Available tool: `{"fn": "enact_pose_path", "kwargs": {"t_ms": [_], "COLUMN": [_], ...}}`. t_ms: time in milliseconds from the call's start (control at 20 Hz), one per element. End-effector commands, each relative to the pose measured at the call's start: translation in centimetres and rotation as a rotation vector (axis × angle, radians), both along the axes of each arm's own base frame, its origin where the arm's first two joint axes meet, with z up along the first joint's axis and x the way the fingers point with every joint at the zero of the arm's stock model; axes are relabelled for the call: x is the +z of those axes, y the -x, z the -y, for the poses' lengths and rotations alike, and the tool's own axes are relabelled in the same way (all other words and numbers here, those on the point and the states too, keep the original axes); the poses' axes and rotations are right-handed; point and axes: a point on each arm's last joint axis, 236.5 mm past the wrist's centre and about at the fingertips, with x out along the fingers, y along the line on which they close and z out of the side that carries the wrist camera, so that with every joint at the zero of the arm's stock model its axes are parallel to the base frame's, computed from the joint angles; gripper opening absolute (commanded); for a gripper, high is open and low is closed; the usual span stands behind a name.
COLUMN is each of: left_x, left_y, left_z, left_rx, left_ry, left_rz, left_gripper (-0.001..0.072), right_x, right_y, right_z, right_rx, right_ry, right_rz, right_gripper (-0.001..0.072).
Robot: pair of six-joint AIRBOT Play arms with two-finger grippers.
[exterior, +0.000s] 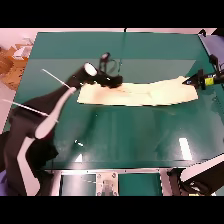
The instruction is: Fold the shirts.
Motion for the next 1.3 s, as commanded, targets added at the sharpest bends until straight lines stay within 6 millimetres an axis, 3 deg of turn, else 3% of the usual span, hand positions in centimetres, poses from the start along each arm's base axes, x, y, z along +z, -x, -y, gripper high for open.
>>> {"fn": "enact_pose_path", "kwargs": {"t_ms": [0, 150, 300, 500, 650, 750, 950, 1100, 1250], "left_x": [-3.2, -4.1, -5.7, -5.3, -1.9, 1.4, 8.2, 11.6, 12.6], "left_y": [2.5, 3.8, 4.8, 5.0, 4.0, 2.3, -0.5, -1.6, -2.0], "left_z": [6.0, 8.8, 9.2, 9.3, 7.6, 4.2, -5.7, -13.3, -18.9], "left_rx": [-0.033, -0.061, -0.061, -0.064, -0.13, -0.144, -0.148, -0.101, -0.056], "left_ry": [0.012, 0.032, 0.026, 0.043, 0.05, 0.053, 0.04, 0.028, 0.022], "left_rz": [-0.008, -0.056, -0.137, -0.161, -0.141, -0.116, -0.078, -0.077, -0.109], "left_gripper": [0.0027, 0.0027, 0.0027, 0.0027, 0.0027, 0.0027, 0.0027, 0.0028, 0.0027], "right_x": [5.3, 10.6, 14.2, 14.5, 14.5, 14.5, 14.7, 14.4, 11.2], "right_y": [1.2, 1.0, 1.3, 1.4, 1.1, 0.9, 0.0, -0.8, -1.4], "right_z": [-3.3, -7.7, -11.0, -12.8, -13.2, -13.5, -16.7, -22.0, -28.8], "right_rx": [0.055, 0.118, 0.17, 0.208, 0.194, 0.188, 0.181, 0.2, 0.201], "right_ry": [-0.013, -0.094, -0.174, -0.186, -0.189, -0.191, -0.205, -0.198, -0.098], "right_rz": [-0.01, 0.112, 0.188, 0.192, 0.186, 0.182, 0.163, 0.156, 0.109], "right_gripper": [0.0012, 0.0013, 0.0012, 0.0013, 0.0013, 0.0012, 0.0013, 0.0014, 0.0014]}}
